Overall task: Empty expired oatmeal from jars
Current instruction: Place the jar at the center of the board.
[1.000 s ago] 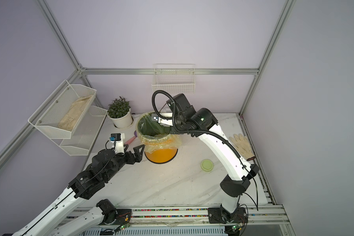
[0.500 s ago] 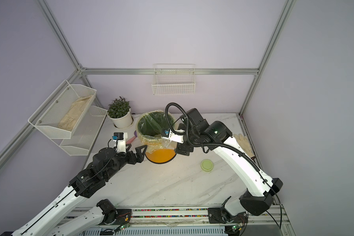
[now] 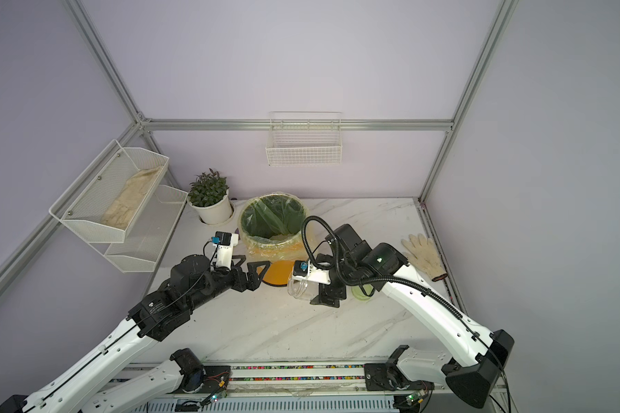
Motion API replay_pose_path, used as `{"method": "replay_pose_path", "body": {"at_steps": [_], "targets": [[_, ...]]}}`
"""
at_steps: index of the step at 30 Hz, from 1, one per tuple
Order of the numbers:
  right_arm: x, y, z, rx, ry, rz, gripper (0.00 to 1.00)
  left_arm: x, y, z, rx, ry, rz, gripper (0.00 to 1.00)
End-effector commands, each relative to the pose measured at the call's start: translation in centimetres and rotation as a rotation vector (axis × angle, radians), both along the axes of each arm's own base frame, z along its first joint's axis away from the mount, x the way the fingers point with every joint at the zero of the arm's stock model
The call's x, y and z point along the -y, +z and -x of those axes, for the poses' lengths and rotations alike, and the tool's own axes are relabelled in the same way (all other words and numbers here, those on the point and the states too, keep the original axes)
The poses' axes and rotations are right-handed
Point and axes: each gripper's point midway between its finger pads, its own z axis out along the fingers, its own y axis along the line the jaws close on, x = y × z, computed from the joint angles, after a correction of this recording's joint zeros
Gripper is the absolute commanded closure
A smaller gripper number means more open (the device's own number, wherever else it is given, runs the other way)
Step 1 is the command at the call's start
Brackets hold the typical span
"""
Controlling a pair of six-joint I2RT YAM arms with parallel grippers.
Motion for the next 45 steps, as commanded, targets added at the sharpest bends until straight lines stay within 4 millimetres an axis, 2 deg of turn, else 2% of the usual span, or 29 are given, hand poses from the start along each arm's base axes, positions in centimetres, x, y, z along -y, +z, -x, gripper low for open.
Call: {"method": "replay_pose_path", "body": {"at_steps": [1, 7, 13, 20, 27, 36, 42, 45], "targets": [[-1.9, 1.7, -0.3, 0.053, 0.036, -0.169, 0.97, 1.1, 3.5, 1.4, 0.045, -0.068, 0.107, 0.0], [-2.9, -1.6, -1.3, -0.009, 0.007, -0.21, 0.98, 1.9, 2.2, 3.1, -0.016, -0.123, 0.135, 0.0], [-3.8, -2.6, -3.6, -0.05, -0.059, -0.295, 0.97, 3.6, -1.1, 4.1, -0.116, -0.17, 0.1, 0.0], [-4.2, -4.7, -5.0, -0.011, -0.106, -0.346, 0.97, 4.5, -5.3, 3.9, -0.182, -0.146, 0.061, 0.01], [-4.1, -6.1, -4.4, -0.031, -0.12, -0.383, 0.96, 4.6, -8.7, 3.1, -0.199, -0.104, 0.061, 0.02], [-4.1, -6.9, -4.1, -0.032, -0.109, -0.399, 0.96, 5.2, -10.3, 1.1, -0.213, -0.084, 0.087, 0.07], [-4.2, -7.7, -3.9, -0.035, -0.089, -0.391, 0.96, 5.7, -10.7, -0.2, -0.227, -0.096, 0.123, 0.1], [-4.2, -7.9, -3.8, -0.034, -0.077, -0.386, 0.95, 5.8, -11.0, -0.5, -0.241, -0.099, 0.125, 0.16]]}}
